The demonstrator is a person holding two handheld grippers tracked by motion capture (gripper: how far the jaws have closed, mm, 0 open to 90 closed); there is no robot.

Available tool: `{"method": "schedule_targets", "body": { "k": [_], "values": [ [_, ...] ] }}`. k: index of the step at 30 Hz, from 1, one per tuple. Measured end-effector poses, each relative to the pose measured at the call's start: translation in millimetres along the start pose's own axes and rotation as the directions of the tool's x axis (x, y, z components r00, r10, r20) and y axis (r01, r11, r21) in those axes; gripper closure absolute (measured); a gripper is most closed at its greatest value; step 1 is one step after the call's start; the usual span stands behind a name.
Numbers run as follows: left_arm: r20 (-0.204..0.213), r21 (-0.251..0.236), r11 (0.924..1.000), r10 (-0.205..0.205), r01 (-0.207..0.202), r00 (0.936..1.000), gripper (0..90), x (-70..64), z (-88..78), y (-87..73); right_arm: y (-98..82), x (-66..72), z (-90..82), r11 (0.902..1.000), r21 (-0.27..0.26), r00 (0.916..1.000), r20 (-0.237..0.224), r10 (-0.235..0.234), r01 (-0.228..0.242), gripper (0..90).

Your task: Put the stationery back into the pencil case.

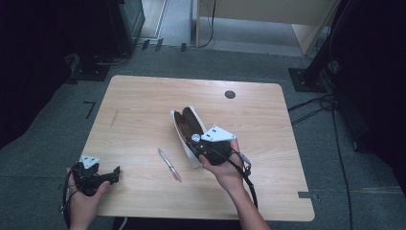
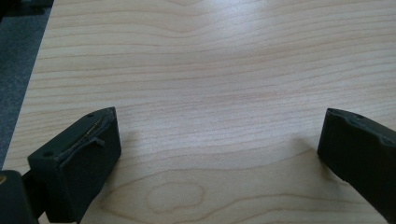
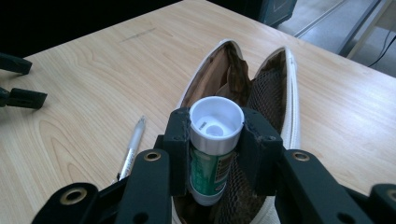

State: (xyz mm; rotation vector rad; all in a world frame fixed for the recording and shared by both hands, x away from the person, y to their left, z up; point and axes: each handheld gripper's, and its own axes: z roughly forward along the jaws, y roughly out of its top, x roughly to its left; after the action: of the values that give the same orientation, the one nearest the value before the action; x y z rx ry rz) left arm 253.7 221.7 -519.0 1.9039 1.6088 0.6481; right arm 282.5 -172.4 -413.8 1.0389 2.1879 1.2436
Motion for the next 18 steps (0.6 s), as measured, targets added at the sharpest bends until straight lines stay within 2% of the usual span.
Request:
{"method": "schedule_targets", "body": {
  "k": [18],
  "values": [
    [0.0,-0.001,1.0,0.0,0.0,1.0,0.0,0.0,0.1,0.0,6.0,-8.1,17.6,0.9994,-0.02,0.9993,0.021,0.03,-0.03,66.3]
  ]
}}
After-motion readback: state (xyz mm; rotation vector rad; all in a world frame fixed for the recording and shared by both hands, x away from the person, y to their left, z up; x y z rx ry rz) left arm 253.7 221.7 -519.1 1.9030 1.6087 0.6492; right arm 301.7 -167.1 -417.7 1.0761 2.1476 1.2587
